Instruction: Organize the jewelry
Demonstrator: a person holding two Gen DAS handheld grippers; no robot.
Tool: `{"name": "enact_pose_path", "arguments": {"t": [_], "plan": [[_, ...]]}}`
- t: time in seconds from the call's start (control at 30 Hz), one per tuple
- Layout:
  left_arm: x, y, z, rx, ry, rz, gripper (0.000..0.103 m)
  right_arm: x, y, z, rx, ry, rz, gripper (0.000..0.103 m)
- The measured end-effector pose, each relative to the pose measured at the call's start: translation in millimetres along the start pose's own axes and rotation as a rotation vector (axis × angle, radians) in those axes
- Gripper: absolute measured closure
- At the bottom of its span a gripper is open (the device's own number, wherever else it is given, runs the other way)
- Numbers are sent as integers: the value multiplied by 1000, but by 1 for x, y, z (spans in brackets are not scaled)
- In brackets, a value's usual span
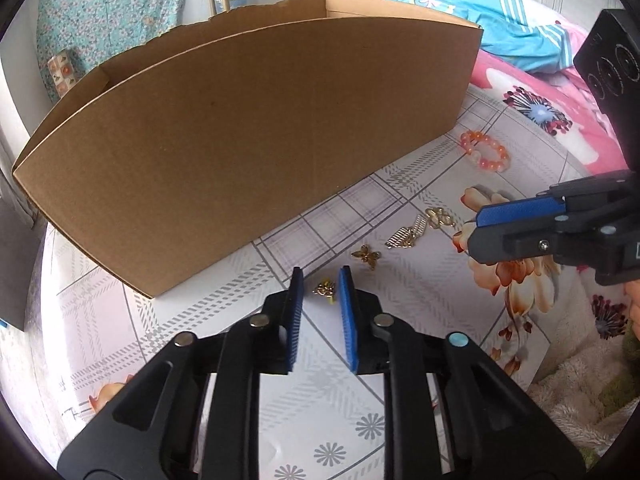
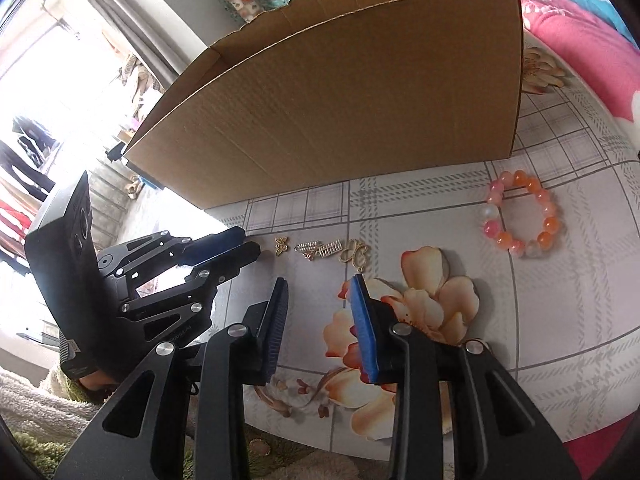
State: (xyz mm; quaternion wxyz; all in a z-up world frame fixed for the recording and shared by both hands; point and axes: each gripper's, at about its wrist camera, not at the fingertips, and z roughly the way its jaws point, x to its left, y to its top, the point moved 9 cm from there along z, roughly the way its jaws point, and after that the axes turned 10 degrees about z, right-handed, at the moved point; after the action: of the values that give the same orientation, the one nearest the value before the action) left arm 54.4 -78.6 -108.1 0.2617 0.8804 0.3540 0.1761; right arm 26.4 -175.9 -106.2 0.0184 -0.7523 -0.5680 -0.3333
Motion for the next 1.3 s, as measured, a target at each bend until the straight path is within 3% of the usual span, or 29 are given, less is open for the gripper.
{"name": "enact_pose_path", "arguments": {"t": [0.13, 0.4, 0.67, 0.9, 1.3], "plan": [[-5, 1, 0, -4, 0, 19, 99, 0, -4, -5, -13, -3, 3, 71], [2, -4, -2, -1, -21, -40, 100, -7, -1, -17, -51, -39, -22, 71], [27, -20, -12, 11, 8, -123, 100, 2, 2, -14, -79, -83, -86, 71], [35, -25, -13, 12, 12, -159, 100, -1, 8, -3, -87, -216, -177, 76], [43, -30, -18, 0, -3, -165, 100, 14, 16, 24, -90, -296, -268, 84]]}}
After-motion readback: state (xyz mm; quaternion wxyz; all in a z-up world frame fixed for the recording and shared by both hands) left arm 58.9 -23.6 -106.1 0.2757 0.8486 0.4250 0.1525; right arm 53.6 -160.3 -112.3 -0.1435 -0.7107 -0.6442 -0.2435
